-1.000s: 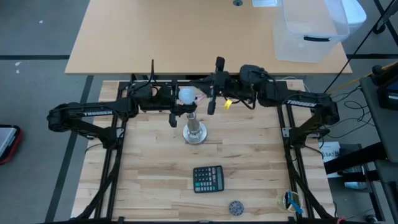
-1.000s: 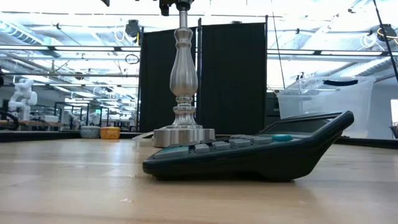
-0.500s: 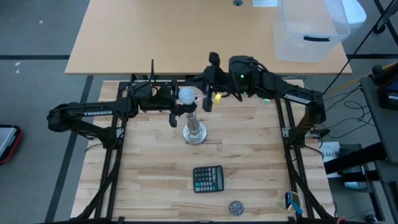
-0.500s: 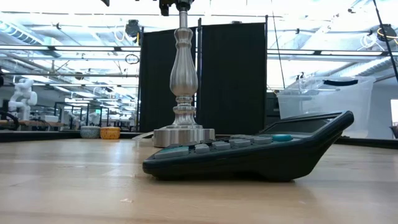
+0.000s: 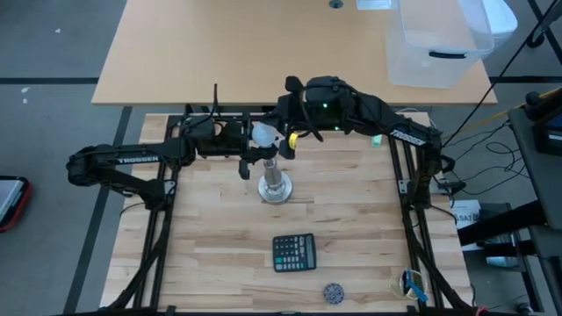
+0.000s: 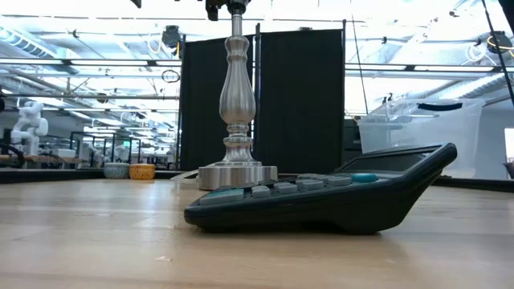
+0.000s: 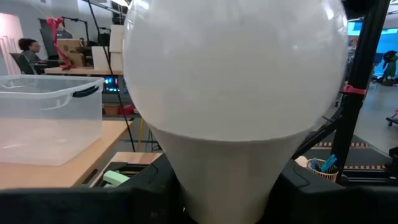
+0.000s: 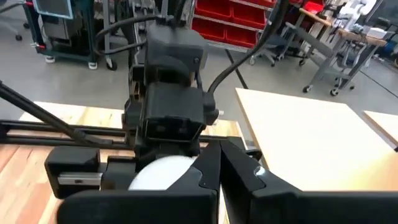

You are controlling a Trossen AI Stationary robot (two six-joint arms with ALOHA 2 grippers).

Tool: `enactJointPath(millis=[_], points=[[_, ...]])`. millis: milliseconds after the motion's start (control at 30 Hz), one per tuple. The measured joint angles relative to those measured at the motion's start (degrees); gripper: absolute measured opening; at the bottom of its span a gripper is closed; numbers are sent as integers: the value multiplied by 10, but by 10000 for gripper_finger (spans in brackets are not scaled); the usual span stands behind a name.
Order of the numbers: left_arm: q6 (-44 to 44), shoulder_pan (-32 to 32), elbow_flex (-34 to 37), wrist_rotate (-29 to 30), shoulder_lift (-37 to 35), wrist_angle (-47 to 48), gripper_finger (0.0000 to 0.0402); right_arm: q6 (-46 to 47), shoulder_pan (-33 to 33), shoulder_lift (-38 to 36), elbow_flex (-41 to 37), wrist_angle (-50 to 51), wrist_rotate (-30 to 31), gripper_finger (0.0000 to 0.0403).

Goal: Screw lightbulb
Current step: Insert the light bulb into the lamp

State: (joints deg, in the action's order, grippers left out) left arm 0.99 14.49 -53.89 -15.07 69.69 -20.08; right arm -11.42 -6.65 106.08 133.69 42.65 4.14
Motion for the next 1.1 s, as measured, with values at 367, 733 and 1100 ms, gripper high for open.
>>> enactJointPath(millis=[367, 733, 1100], points=[[0, 0, 0, 1, 0, 0, 147, 5, 1, -2, 1, 25, 0, 0], [-2, 0, 0, 0, 0, 0, 147, 3, 11, 3, 2, 34, 5, 0], [-3, 0, 0, 0, 0, 0, 147, 0, 11, 3, 2, 45, 5, 0]])
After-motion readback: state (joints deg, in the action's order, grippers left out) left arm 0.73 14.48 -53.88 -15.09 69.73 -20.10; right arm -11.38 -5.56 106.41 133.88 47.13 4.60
